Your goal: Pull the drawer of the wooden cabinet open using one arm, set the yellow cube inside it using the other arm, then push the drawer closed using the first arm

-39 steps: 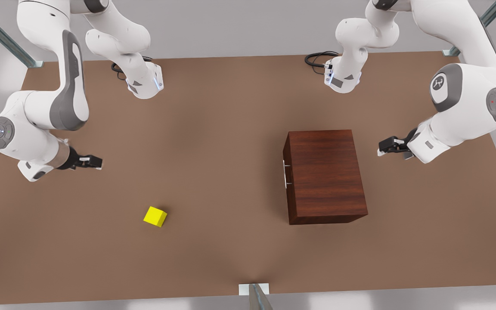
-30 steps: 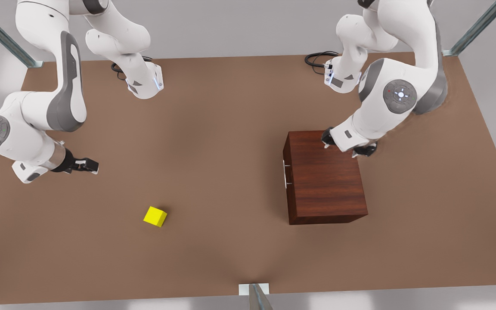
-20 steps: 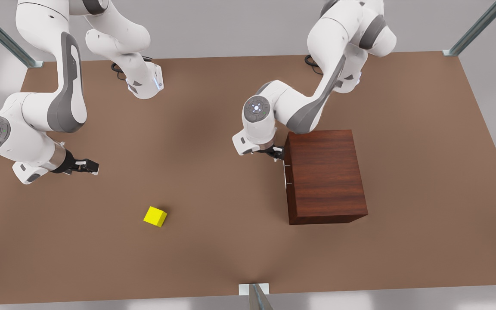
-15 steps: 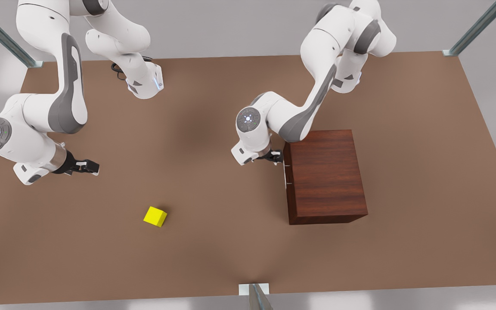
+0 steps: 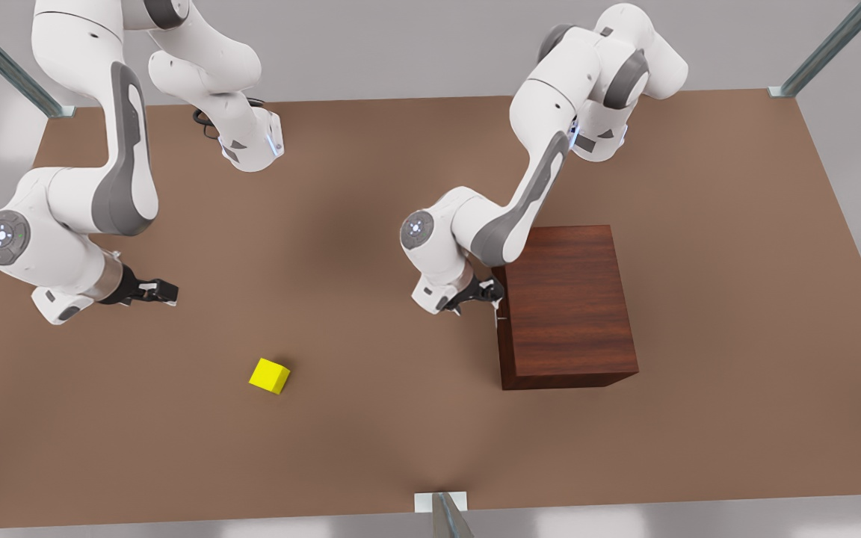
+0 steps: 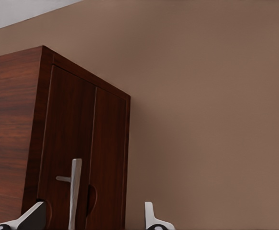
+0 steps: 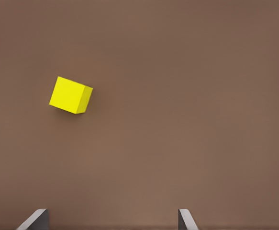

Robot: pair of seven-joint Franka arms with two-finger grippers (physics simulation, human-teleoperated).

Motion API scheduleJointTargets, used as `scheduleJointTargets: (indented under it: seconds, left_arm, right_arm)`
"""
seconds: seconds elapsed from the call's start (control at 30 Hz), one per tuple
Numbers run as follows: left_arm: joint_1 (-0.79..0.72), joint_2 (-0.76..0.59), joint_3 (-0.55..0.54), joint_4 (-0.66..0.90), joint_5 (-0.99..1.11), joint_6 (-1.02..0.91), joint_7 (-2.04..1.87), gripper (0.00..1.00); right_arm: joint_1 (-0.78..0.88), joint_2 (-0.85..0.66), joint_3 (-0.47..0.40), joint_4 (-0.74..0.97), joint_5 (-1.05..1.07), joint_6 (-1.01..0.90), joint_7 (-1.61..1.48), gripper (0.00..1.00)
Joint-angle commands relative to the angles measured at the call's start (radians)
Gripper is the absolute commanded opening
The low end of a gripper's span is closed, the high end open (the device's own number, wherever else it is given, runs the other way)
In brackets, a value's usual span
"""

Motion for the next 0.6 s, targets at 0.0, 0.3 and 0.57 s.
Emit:
scheduleJointTargets:
  seconds: [0.0, 0.3, 0.57]
  left_arm:
    - [-0.001, 0.010, 0.002, 0.000, 0.029, 0.012, -0.202, 1.00]
    - [-0.006, 0.048, 0.001, -0.009, 0.048, 0.012, -0.202, 1.00]
    - [-0.004, 0.062, -0.005, -0.006, 0.045, 0.031, -0.202, 1.00]
  right_arm:
    - [0.000, 0.000, 0.001, 0.000, 0.002, 0.000, 0.000, 1.00]
    - [0.000, 0.000, 0.003, 0.000, 0.000, 0.000, 0.000, 1.00]
    - [0.000, 0.001, 0.003, 0.000, 0.000, 0.000, 0.000, 1.00]
